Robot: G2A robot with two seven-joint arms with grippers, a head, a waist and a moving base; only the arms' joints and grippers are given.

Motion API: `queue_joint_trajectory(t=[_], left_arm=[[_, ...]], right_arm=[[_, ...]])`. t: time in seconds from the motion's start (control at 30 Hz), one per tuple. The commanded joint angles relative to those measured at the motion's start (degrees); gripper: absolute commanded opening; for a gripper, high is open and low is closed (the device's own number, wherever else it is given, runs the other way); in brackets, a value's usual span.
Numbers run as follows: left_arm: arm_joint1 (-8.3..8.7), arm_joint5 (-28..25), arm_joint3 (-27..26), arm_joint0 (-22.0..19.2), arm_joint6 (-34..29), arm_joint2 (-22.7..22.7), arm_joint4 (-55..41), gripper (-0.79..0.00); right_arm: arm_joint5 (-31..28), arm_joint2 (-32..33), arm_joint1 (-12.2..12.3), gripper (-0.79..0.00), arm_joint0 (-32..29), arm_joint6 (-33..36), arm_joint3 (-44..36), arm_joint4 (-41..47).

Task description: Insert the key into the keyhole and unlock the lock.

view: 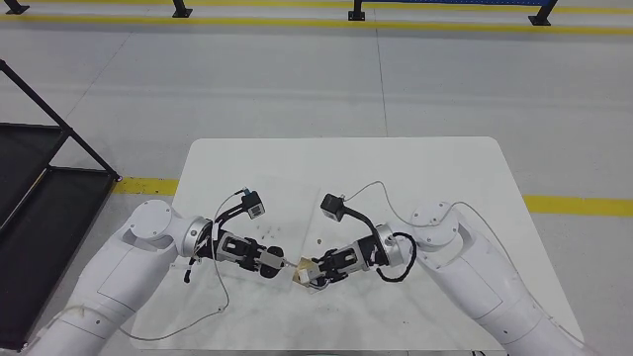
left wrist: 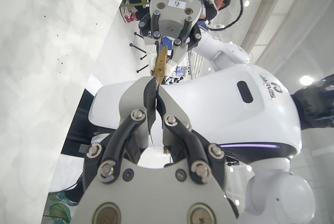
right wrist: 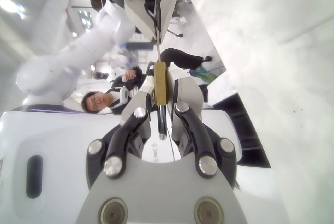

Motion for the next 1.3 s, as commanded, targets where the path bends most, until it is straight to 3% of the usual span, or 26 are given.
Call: queue_joint_trajectory(t=[0.0,1.27], left_arm=[[-0.02,-0.03,0.03,-0.02,0.00,0.04,0.03,-0.785],[-0.55,0.33,-0.63,-0.87,0.14,2.17,0.84,-0.785]], right_arm=[[0.04,-0.11,0.02,-0.785,0.01,0.07,-0.06,-0.02],[-0.41,-1.97,-0.02,-0.785,1.26,-0.44,0.12,0.12]])
